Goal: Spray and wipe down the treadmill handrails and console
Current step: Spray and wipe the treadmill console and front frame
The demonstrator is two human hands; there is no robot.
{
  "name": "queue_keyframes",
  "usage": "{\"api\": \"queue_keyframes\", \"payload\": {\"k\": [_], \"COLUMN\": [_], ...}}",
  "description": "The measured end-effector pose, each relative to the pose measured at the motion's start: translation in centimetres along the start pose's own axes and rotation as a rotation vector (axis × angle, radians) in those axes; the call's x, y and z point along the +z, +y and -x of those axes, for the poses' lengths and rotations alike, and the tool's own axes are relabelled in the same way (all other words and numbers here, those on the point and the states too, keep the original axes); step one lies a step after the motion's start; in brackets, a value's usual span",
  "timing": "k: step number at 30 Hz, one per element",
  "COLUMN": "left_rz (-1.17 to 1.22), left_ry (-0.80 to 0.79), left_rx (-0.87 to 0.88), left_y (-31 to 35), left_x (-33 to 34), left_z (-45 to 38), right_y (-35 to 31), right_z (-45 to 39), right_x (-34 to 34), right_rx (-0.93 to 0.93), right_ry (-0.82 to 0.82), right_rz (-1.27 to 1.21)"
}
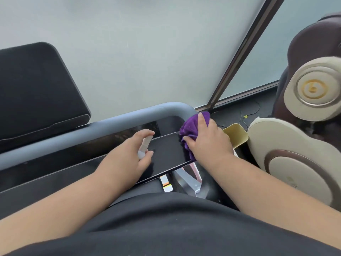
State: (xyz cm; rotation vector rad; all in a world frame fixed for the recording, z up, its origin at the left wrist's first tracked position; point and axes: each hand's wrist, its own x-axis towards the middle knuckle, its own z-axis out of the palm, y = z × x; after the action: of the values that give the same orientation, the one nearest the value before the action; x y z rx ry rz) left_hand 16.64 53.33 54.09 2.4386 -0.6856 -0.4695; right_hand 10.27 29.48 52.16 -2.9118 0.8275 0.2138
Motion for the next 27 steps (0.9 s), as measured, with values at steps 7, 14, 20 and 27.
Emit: {"api": "queue_keyframes", "payload": {"k": [7, 14, 20, 27], "left_rz": [0.026, 0.063, 0.065, 0.068], "left_ry": [-0.006, 0.039, 0.073, 0.089], "left_rx": [-0.041, -0.074, -0.104, -0.083], "left_y": [-0.9, -2.6, -3.1, -2.6], "left_x": [-0.7, -1.6, -1.9, -1.3], "left_z": [1.5, 2.8, 3.3, 3.4], "right_y": [-2.9, 1.4, -1.7, -6.0], "right_z": [-6.0, -0.3, -4.7, -9.0], "right_x": [-1.6, 0.3, -0.2, -2.5], "right_rx": [-0.126, -0.1, -0.165, -0.614], "right_ry": [-0.033, 0.032, 0.064, 0.038], "right_rz": [-0.002, -0.064, 0.032, -0.161]}}
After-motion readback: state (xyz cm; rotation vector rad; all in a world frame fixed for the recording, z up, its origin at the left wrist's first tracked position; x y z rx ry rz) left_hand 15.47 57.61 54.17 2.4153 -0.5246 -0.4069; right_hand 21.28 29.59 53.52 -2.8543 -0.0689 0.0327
